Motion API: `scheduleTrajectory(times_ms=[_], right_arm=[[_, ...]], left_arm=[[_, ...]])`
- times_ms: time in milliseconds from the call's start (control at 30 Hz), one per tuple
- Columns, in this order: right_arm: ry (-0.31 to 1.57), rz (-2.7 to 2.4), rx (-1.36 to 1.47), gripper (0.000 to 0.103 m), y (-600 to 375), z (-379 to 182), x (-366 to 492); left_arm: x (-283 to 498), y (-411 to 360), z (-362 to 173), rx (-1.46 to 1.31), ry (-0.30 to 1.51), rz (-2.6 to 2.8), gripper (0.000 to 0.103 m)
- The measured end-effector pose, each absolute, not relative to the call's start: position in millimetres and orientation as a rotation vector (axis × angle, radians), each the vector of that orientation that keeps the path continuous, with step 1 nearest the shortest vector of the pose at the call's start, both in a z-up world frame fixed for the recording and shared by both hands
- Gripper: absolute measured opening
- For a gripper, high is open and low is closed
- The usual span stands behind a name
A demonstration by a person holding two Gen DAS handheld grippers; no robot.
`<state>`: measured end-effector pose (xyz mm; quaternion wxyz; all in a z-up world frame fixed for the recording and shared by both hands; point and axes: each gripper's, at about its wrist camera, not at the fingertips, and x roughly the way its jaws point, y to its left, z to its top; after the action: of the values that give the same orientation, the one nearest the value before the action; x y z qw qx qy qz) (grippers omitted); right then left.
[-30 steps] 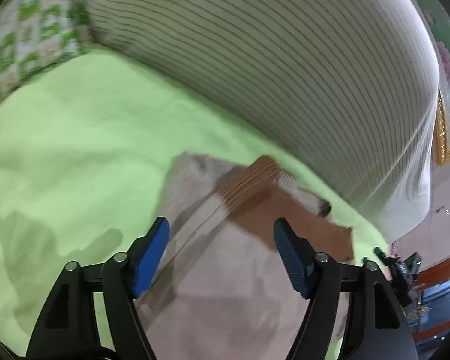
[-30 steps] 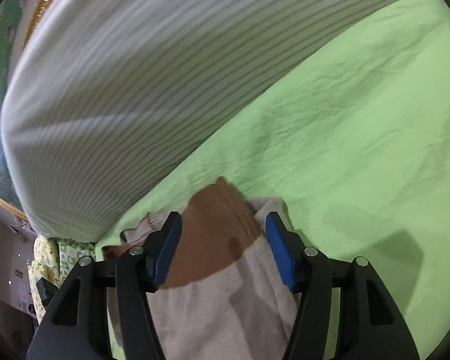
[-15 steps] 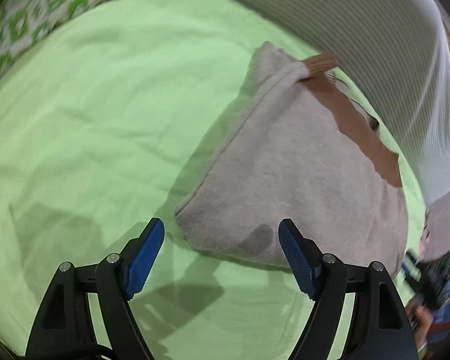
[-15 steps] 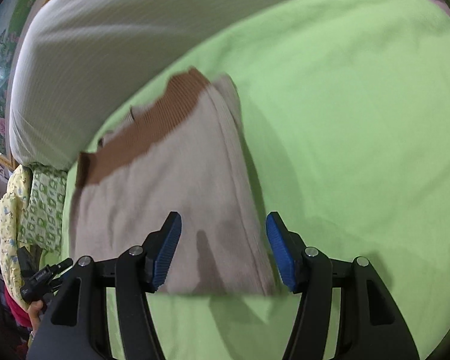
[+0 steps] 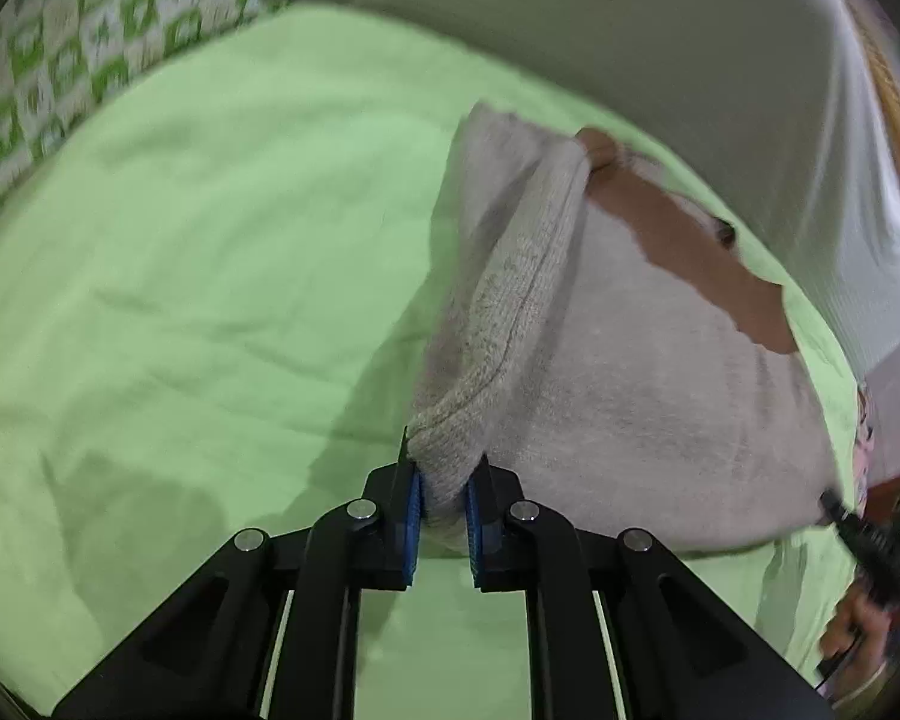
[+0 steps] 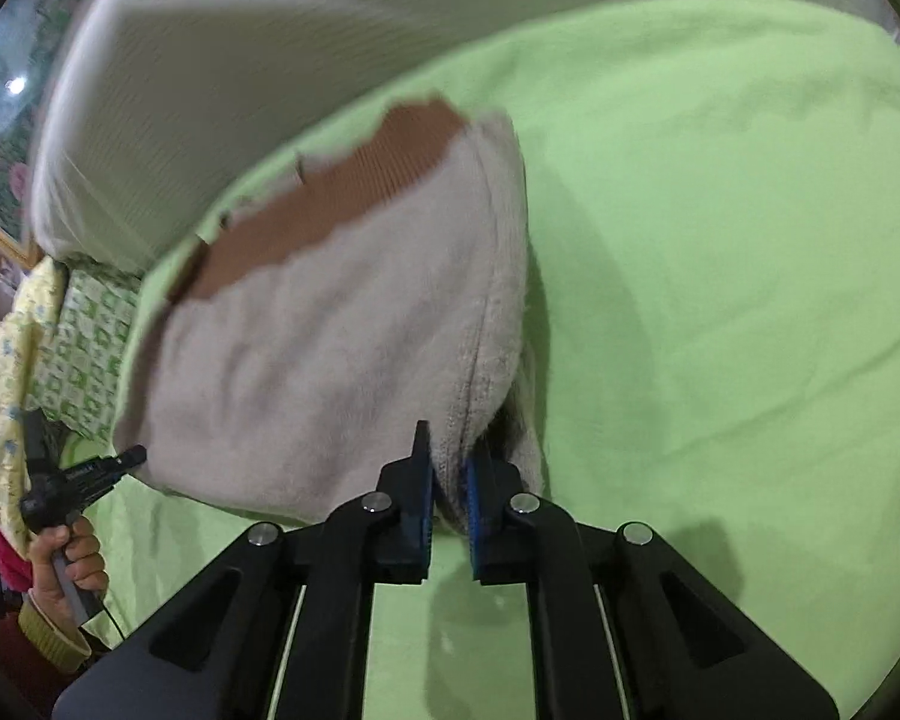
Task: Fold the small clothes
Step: 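Release the hem with both grippers onto the folded sweater, then press and smooth the folded sweater with both open grippers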
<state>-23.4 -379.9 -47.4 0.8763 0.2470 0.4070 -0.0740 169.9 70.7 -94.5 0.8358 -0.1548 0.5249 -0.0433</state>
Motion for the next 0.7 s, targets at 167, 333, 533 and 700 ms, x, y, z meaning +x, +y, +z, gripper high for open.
scheduleTrajectory(times_ms=[167,333,533,700], right_arm=[[0.962,-0.161,0.514,0.010,-390.7,-71.6,-17.6],[0.971,-0.264,0.504,0.031,-391.0,-69.1,-15.1],[0.790,-0.181,0.427,0.033,-372.8,-23.2,-1.1],[0.775,-0.032,0.393,0.033,-344.6,-19.1,53.7]], left_arm=[[175.0,72.2,-126.9,-0.276,1.221,-0.102,0.016],[170.9,87.4,-108.4,-0.308,1.187,-0.037,0.050],[170.7,77.0,-50.8,-0.335,1.034,-0.096,0.053],[203.2,9.9,-38.1,-0.305,1.011,-0.274,0.056]])
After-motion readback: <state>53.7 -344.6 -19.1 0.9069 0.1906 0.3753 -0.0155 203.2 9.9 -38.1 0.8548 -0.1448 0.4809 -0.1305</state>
